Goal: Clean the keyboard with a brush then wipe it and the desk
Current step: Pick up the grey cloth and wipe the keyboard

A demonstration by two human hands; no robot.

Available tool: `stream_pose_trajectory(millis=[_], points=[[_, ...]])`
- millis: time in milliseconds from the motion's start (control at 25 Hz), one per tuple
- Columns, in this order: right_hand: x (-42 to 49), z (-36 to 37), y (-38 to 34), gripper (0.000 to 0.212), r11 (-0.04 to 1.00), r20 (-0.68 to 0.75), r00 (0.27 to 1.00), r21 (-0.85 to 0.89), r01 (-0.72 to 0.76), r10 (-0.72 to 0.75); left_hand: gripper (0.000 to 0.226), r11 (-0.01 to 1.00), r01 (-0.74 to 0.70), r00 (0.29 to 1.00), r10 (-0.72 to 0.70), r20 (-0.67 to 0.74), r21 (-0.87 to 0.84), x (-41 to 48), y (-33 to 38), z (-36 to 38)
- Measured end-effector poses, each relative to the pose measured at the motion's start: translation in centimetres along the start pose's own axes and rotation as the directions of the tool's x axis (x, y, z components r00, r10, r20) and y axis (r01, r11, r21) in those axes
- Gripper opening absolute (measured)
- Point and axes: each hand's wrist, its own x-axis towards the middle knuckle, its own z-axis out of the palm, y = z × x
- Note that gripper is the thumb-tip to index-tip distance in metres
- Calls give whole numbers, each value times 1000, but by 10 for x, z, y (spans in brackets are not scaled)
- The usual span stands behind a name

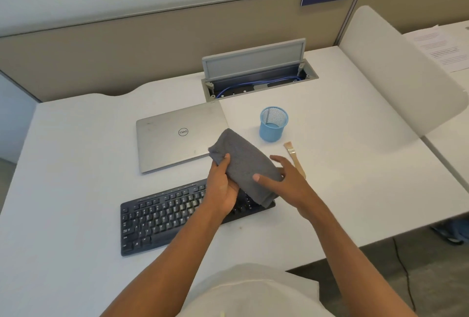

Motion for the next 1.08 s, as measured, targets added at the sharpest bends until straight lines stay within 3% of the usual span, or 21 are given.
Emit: stream_pose_trajectory(millis=[160, 320, 440, 520, 600, 680, 760, 840, 920, 1000, 1080], points=[[-5, 9, 15, 27, 989, 12, 997, 124, 80, -82, 46, 999, 27, 999, -28, -31, -41, 9, 5, -18], [-12, 9, 21, 37, 829, 100, 993, 559, 0, -67, 51, 998, 57, 998, -57, -3, 13, 13, 6, -27], [-17, 16, 26, 42, 758, 113, 993, 651, -45, -38, 36, 963, -34, 999, 43, -28, 269, 6, 6, -24], [-15, 17, 27, 39, 757, 7, 1000, 653, -22, 23, 29, 780, -183, 967, 254, -34, 598, 2, 11, -32], [-12, 13, 29, 41, 863, -159, 987, 495, 97, -20, 33, 500, -280, 907, 417, 56, 819, 3, 13, -51], [-12, 11, 32, 49, 961, -284, 932, 86, 261, -228, 45, 247, -301, 882, 439, 170, 921, 8, 12, -78], [-10, 17, 44, 64, 863, -237, 855, -341, 371, -461, 53, 14, -313, 871, 403, 281, 950, 13, 8, -102], [-4, 29, 66, 75, 649, -63, 812, -639, 414, -580, 58, -161, -315, 864, 360, 352, 936, 17, 6, -120], [4, 40, 86, 72, 474, 134, 841, -774, 419, -524, 69, -274, -292, 871, 320, 373, 916, 18, 5, -129], [6, 46, 96, 68, 418, 271, 878, -798, 434, -394, 77, -352, -279, 871, 298, 390, 893, 18, 5, -135], [7, 49, 98, 70, 433, 262, 908, -813, 391, -327, 79, -393, -276, 870, 287, 402, 877, 19, 5, -140]])
